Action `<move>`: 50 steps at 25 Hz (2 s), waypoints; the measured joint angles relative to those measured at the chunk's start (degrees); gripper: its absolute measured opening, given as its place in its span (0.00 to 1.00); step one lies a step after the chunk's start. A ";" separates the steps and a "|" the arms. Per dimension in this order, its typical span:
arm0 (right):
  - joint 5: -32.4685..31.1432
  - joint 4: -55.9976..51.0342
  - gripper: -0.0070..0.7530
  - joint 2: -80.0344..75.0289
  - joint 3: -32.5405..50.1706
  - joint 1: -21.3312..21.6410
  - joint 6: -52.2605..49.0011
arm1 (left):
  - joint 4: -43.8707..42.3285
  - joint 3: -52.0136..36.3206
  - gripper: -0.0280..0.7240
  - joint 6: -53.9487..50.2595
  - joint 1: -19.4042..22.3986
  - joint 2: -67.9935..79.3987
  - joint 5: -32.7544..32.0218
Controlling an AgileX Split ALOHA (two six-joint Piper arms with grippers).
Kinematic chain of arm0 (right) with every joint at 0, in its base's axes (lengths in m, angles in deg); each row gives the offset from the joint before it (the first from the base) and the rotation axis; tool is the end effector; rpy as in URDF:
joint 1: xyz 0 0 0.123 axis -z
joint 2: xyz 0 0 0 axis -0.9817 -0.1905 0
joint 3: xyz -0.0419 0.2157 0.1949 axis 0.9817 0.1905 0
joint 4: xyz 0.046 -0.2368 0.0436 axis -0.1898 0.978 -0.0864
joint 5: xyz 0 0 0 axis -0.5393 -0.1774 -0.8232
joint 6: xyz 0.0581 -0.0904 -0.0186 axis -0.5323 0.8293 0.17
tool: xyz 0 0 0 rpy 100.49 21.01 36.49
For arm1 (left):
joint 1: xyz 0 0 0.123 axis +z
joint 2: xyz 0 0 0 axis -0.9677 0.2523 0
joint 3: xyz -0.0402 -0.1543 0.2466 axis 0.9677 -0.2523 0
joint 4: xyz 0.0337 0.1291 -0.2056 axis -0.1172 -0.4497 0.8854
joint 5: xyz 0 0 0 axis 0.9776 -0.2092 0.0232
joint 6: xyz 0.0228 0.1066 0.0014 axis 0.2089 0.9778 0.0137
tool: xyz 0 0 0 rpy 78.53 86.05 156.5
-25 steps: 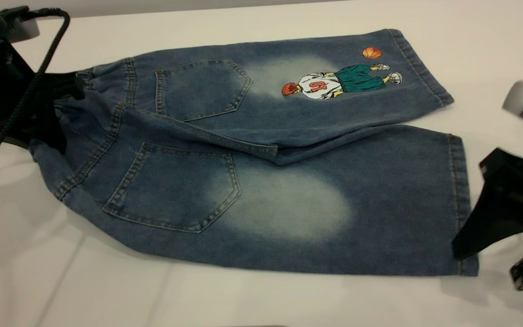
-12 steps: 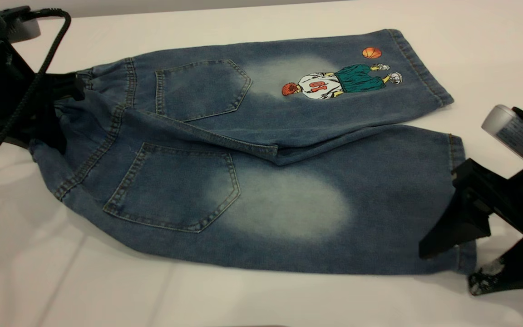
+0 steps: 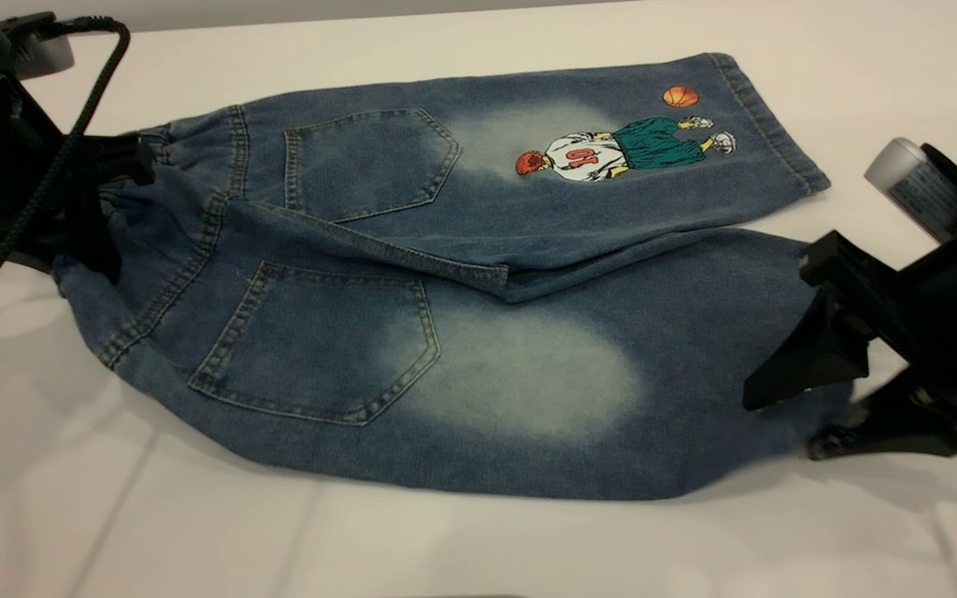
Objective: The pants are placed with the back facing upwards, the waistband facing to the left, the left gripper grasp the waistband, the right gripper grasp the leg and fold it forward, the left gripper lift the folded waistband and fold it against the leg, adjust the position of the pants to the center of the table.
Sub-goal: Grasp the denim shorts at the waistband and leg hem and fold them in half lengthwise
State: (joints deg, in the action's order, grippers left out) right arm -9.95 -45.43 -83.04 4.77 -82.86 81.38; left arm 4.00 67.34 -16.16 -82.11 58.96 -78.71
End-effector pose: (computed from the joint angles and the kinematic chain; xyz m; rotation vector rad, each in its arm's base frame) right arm 0.2381 0.0793 0.0395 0.6505 2.8584 1.0095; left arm 0.3266 -0.0421 0.1008 -0.2559 2.7813 -0.1505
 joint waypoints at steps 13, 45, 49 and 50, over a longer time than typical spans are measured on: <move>-8.55 -3.18 0.05 0.00 -1.09 0.12 2.39 | 0.00 0.00 0.16 0.00 0.00 -0.20 -2.66; -5.16 -1.77 0.05 -7.40 -38.05 0.30 -29.23 | 29.66 0.00 0.16 7.54 11.36 -2.73 -4.70; -4.34 -1.77 0.05 -11.90 -41.86 0.30 -32.95 | 40.89 0.00 0.16 7.81 11.36 1.70 -0.71; -4.21 -1.77 0.05 -12.99 -42.70 0.30 -33.84 | 43.40 0.11 0.16 8.34 11.36 2.44 0.05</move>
State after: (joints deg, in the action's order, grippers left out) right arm -14.16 -47.20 -96.03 -37.93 -82.56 47.53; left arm 47.40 67.44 -7.82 -70.76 61.40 -78.66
